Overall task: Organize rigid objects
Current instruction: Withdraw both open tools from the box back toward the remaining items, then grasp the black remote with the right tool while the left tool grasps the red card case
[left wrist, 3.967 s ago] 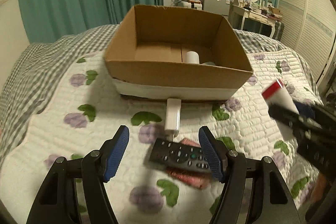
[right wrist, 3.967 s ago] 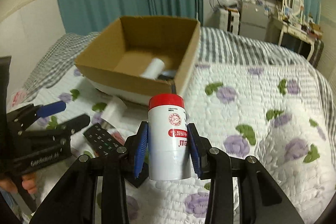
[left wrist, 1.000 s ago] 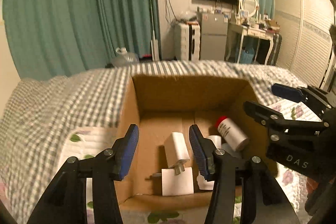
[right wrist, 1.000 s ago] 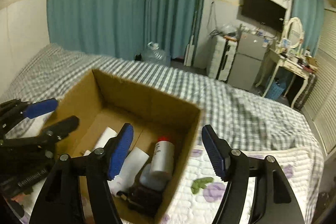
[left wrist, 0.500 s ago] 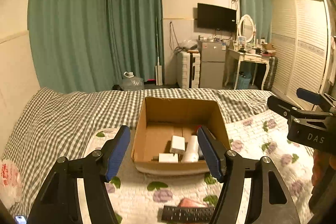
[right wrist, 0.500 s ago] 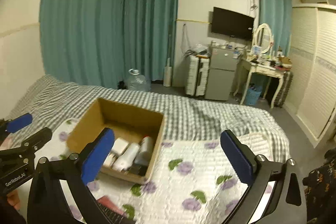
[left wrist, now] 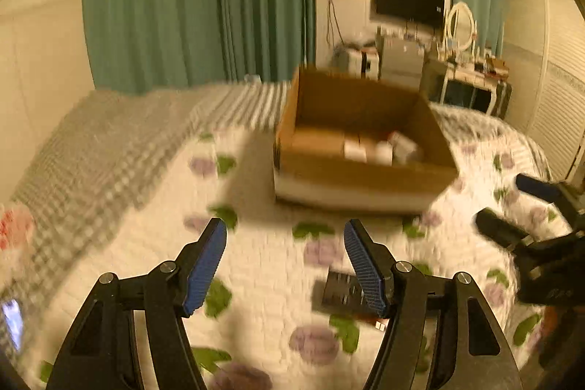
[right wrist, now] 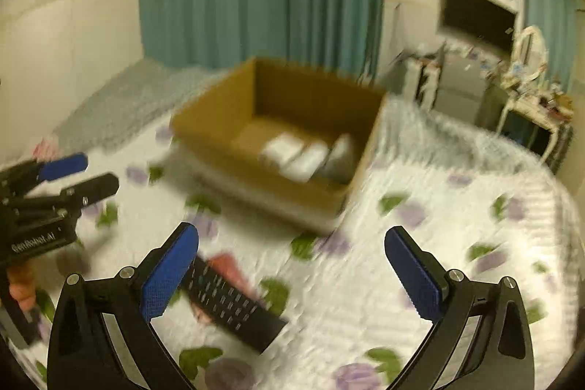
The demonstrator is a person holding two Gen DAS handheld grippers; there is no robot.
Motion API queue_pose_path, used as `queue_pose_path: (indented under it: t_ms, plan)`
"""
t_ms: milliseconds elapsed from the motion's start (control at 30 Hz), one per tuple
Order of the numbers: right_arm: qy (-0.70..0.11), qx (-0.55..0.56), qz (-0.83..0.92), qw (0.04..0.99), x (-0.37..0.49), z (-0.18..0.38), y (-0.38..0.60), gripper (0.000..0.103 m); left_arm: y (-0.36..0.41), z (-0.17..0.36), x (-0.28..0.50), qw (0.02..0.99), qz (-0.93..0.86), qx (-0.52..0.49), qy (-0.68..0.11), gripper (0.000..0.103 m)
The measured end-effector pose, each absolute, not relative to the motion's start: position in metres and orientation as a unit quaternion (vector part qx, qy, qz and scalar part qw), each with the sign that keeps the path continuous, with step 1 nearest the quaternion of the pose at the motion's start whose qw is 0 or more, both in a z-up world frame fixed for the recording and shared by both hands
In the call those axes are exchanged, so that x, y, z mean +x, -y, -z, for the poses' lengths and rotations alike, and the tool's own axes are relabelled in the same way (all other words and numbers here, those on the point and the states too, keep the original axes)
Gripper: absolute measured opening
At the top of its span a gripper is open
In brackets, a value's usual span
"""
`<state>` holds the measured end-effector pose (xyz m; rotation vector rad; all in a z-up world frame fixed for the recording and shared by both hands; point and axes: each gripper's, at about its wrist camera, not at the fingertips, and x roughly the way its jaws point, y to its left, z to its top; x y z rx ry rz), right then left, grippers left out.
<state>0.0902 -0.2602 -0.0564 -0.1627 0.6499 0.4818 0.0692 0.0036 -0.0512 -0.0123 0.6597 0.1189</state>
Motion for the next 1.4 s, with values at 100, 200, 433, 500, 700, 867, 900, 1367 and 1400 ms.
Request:
queue_pose_path:
  t_ms: [100, 200, 433, 500, 700, 867, 900, 1367, 1400]
  plan:
    - [-0.343, -0.116, -0.246, 0.899, 0.089, 0.085, 0.244, 0.102, -0.001, 0.07, 0.067, 0.935, -0.073, 0.013, -0.346, 0.07]
    - [-0.358, -0.149, -0.27, 0.882, 0.086, 0.105, 0.226, 0.099, -0.001, 0.08, 0.066, 0.929, -0.075, 0.012, -0.363, 0.07]
    - [-0.406, -0.196, -0.314, 0.836, 0.091, 0.146, 0.193, 0.071, -0.008, 0.088, 0.068, 0.923, -0.084, 0.009, -0.374, 0.07]
    - [-0.409, -0.185, -0.317, 0.835, 0.093, 0.148, 0.195, 0.06, -0.008, 0.089, 0.07, 0.922, -0.084, 0.006, -0.378, 0.07]
    - [-0.405, -0.159, -0.285, 0.854, 0.089, 0.135, 0.217, 0.029, -0.004, 0.093, 0.074, 0.917, -0.081, 0.016, -0.39, 0.07]
    - [-0.394, -0.126, -0.254, 0.874, 0.088, 0.111, 0.251, 0.02, 0.001, 0.094, 0.077, 0.915, -0.07, 0.018, -0.397, 0.07]
    - [-0.393, -0.115, -0.248, 0.878, 0.09, 0.107, 0.258, 0.02, 0.003, 0.094, 0.078, 0.913, -0.065, 0.016, -0.402, 0.07]
    - [-0.403, -0.025, -0.2, 0.893, 0.108, 0.093, 0.306, 0.02, 0.081, 0.122, 0.103, 0.88, 0.05, 0.043, -0.47, 0.07]
    - [-0.404, -0.025, -0.199, 0.893, 0.109, 0.094, 0.306, 0.02, 0.085, 0.13, 0.108, 0.875, 0.048, 0.055, -0.478, 0.07]
